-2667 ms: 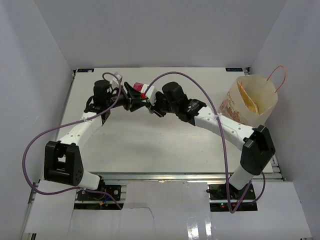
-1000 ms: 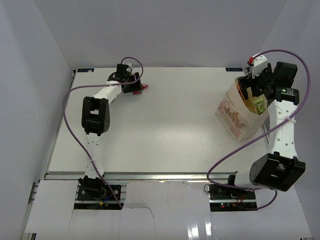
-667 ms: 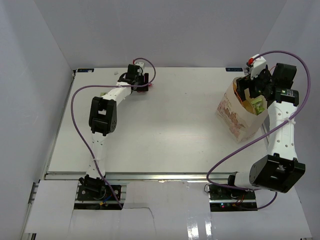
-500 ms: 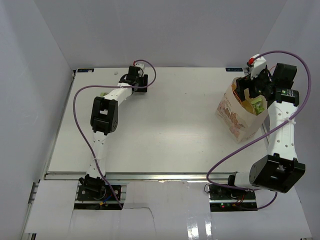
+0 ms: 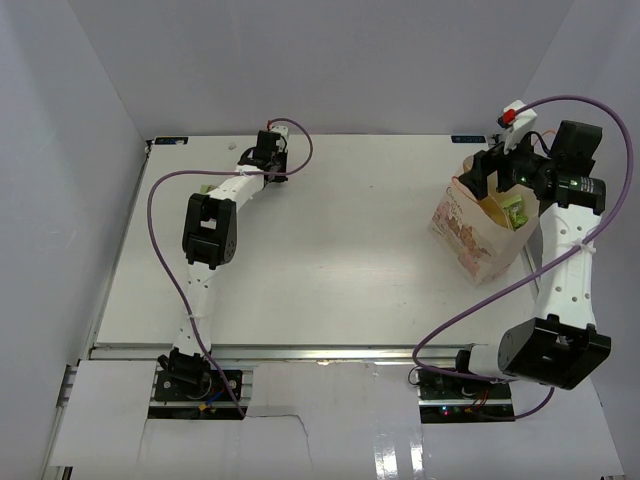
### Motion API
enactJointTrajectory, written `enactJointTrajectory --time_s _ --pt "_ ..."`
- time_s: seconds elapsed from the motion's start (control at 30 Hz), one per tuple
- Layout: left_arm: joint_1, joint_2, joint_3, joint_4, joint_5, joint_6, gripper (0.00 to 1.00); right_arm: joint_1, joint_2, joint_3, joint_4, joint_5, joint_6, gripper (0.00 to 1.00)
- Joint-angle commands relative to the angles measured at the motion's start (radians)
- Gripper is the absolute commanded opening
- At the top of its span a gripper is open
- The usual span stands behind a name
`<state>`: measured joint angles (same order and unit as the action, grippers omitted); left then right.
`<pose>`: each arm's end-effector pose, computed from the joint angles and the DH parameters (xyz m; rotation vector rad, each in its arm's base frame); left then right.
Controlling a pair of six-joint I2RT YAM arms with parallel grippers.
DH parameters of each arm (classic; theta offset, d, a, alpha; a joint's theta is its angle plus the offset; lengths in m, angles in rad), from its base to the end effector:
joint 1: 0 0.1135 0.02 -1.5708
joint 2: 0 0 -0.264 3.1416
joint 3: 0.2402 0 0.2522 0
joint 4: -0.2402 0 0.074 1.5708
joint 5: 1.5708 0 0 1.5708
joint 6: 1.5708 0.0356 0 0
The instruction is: Place the snacks into the paper bag
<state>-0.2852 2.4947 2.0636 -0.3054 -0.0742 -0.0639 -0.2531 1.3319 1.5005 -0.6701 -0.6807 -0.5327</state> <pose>0.5375 -0.1549 0.1512 0.2170 2.2964 -0.0932 0.2748 -0.0479 0.4214 -0.6652 1.8422 0.1925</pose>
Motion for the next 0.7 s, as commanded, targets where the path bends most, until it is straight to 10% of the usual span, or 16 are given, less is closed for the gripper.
enactJointTrajectory --time_s 0.0,0.33,0.67 --pt "-0.003 -0.005 0.009 -0.051 0.028 -0.004 0.06 0.002 -0.036 0.075 -0.028 -0.129 -0.013 0.95" --pt "-0.003 -0.232 -0.227 0.072 0.296 -0.027 0.0 0.055 -0.057 0.119 -0.037 -0.241 -0.029 0.95" --pt "-0.002 -0.712 -0.785 0.209 0.911 -0.034 0.0 0.46 -0.025 0.044 -0.026 -0.324 -0.11 0.96"
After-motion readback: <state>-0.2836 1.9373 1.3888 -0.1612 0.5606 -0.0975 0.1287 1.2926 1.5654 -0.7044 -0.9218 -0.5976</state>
